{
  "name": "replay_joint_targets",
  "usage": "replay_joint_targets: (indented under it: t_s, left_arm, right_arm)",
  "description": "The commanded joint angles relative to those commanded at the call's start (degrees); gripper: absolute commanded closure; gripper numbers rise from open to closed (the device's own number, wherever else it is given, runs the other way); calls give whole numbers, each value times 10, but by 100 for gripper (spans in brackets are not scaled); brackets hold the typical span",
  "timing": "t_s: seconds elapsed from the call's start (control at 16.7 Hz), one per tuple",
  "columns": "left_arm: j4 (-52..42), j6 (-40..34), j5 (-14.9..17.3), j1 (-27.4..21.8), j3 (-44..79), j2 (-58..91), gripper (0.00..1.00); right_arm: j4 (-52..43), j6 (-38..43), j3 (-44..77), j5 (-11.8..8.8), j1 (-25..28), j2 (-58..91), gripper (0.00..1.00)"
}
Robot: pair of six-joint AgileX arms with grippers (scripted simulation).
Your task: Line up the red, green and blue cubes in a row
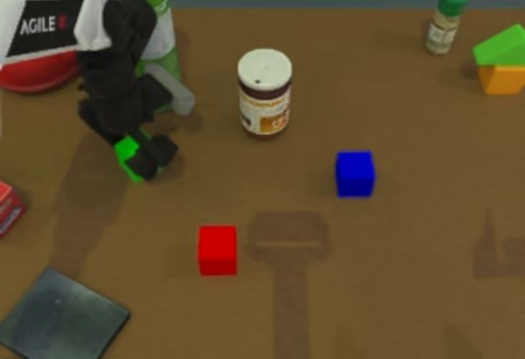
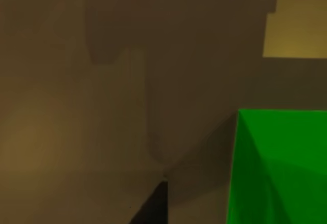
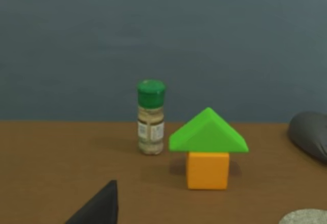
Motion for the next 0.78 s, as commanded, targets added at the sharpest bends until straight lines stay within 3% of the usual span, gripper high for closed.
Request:
replay_joint_targets:
  t_s: [0.36,0.78]
  left_arm:
    - [0,0,0,0,0,0,98]
    - [0,0,0,0,0,0,100]
  right_arm:
    - [0,0,0,0,0,0,0]
    - [0,0,0,0,0,0,0]
